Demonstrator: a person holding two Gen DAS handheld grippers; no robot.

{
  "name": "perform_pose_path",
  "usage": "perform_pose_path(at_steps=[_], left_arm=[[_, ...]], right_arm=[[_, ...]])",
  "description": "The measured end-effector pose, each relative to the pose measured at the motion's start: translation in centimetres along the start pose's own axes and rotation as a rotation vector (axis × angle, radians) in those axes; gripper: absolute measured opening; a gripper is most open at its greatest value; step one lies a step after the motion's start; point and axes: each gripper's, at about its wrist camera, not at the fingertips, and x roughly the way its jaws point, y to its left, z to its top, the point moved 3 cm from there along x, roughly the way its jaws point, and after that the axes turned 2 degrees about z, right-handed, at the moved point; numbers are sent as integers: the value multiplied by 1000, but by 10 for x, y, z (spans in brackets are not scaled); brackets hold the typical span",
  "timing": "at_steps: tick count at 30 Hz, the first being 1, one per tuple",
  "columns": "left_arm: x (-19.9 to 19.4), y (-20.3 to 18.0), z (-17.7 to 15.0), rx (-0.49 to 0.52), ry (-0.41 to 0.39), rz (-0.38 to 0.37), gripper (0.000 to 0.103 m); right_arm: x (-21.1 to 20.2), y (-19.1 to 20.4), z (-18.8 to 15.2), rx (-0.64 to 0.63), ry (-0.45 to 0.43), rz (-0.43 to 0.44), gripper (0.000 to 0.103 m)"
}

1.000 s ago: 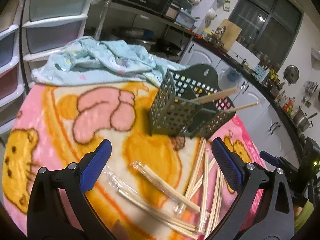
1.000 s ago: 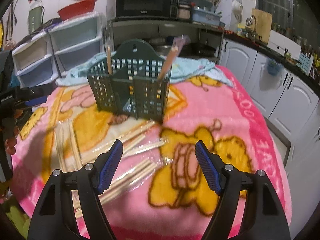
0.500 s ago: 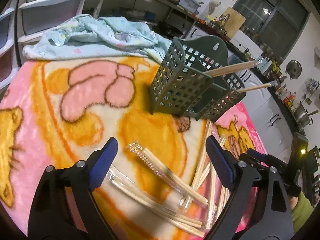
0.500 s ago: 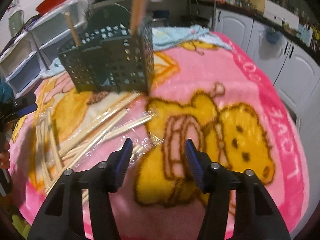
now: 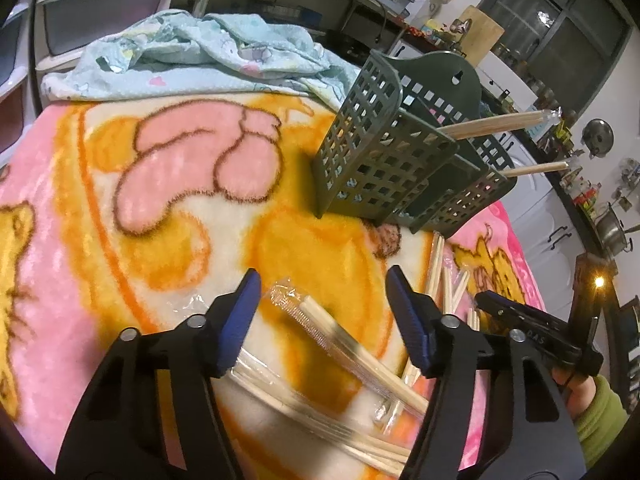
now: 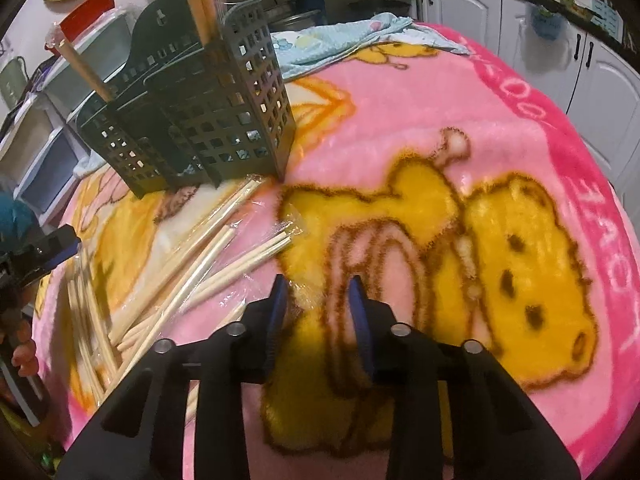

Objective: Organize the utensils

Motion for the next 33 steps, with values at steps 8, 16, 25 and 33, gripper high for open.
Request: perform_pose_path(at_steps=[8, 16, 25, 33], left_arm=[[11, -2, -5, 7, 31, 0, 29], [17, 5, -6, -6, 50, 0, 17], [6, 3, -2, -6, 22, -47, 3], [-27, -8, 16, 9, -68, -81, 3]], right_arm=[[-1, 4, -5, -12, -6, 30, 1], [-13, 3, -6, -16, -45, 14, 1], [-41, 5, 2, -53, -114, 1, 1], [-76, 22, 13, -113, -207, 7, 1]])
